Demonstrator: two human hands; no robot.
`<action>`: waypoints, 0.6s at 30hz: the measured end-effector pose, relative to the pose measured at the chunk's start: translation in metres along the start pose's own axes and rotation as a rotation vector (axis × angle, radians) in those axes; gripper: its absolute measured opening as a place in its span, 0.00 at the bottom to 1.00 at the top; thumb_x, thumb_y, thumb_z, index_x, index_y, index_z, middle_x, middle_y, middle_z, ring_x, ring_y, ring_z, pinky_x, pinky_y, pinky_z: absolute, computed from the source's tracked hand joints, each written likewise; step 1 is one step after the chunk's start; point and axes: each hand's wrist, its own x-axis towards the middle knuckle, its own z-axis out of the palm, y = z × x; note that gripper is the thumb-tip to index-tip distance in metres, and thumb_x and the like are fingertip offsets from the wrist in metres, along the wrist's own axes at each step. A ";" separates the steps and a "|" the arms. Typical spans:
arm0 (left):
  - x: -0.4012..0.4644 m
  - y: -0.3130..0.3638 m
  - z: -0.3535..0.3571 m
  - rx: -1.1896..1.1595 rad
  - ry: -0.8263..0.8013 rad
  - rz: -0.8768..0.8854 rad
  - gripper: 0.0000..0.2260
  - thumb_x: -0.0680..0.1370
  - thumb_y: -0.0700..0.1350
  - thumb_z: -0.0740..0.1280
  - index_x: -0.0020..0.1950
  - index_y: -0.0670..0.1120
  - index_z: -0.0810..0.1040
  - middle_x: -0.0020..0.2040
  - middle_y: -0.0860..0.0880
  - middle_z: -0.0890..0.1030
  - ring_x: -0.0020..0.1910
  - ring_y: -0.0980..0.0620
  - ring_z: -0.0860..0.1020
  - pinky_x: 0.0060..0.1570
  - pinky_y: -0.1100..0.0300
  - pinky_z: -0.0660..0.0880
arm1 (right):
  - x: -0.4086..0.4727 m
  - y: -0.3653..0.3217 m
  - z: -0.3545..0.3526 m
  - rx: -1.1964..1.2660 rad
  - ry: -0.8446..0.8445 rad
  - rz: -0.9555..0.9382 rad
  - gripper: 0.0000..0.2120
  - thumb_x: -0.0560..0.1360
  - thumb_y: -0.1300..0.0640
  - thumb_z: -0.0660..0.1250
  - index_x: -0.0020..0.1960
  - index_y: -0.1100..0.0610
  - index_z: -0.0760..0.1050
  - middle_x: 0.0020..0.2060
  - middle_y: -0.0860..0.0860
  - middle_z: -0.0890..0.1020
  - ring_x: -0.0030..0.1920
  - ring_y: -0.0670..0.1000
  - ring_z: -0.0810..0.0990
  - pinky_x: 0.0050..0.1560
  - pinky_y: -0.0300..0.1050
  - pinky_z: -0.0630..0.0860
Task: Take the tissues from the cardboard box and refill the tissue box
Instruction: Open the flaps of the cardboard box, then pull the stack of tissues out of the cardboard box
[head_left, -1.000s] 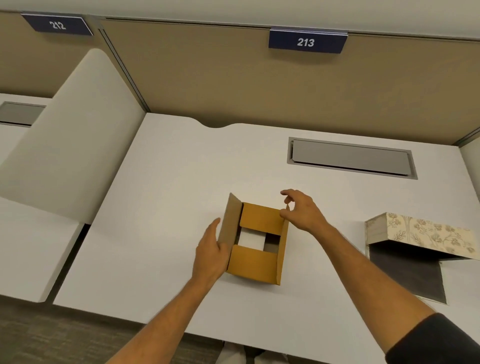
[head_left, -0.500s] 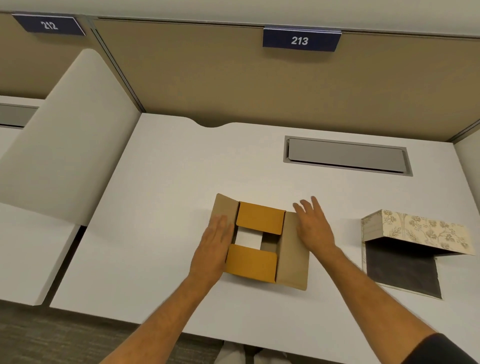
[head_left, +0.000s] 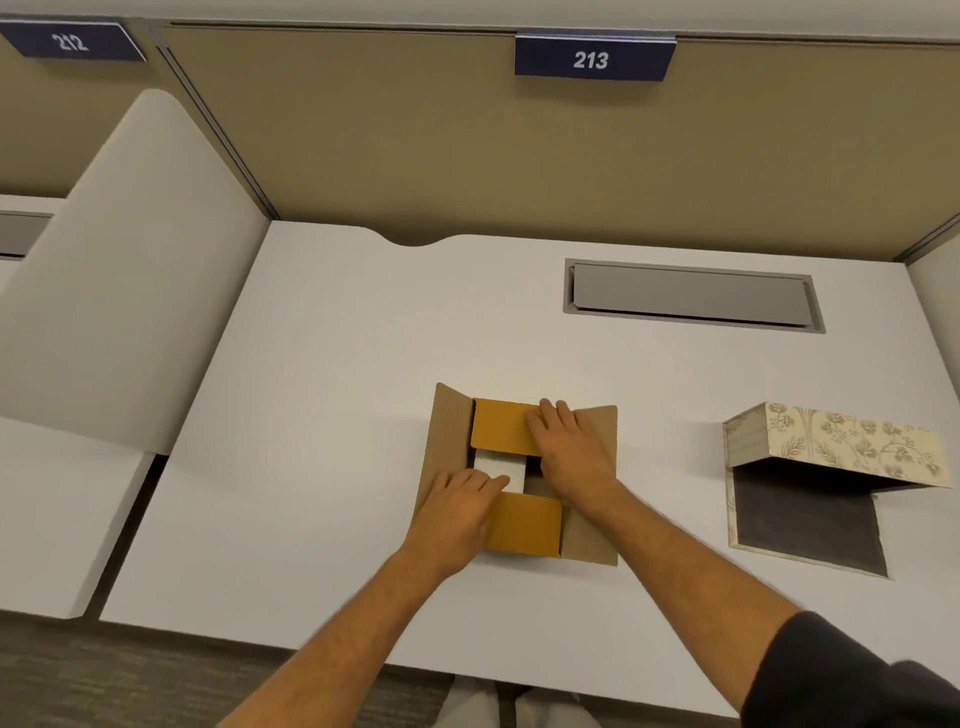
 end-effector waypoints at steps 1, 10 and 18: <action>-0.003 0.000 -0.003 -0.080 0.037 0.012 0.22 0.80 0.42 0.65 0.73 0.51 0.69 0.64 0.51 0.78 0.64 0.49 0.73 0.67 0.53 0.65 | 0.000 0.001 -0.001 0.006 0.020 -0.009 0.31 0.72 0.63 0.69 0.73 0.58 0.64 0.73 0.60 0.67 0.71 0.63 0.66 0.71 0.57 0.66; -0.044 0.023 -0.001 -0.488 -0.079 -0.037 0.23 0.78 0.68 0.56 0.65 0.59 0.77 0.52 0.60 0.83 0.50 0.62 0.77 0.51 0.71 0.71 | 0.027 0.013 -0.042 0.232 0.253 0.125 0.13 0.76 0.64 0.57 0.56 0.58 0.77 0.49 0.55 0.82 0.45 0.59 0.80 0.45 0.55 0.77; -0.045 0.024 0.025 -0.379 -0.122 -0.015 0.11 0.79 0.46 0.66 0.61 0.52 0.80 0.54 0.55 0.82 0.54 0.57 0.74 0.52 0.66 0.71 | 0.071 0.028 -0.040 0.473 0.196 0.346 0.22 0.78 0.66 0.55 0.71 0.56 0.65 0.60 0.59 0.78 0.55 0.63 0.78 0.52 0.56 0.75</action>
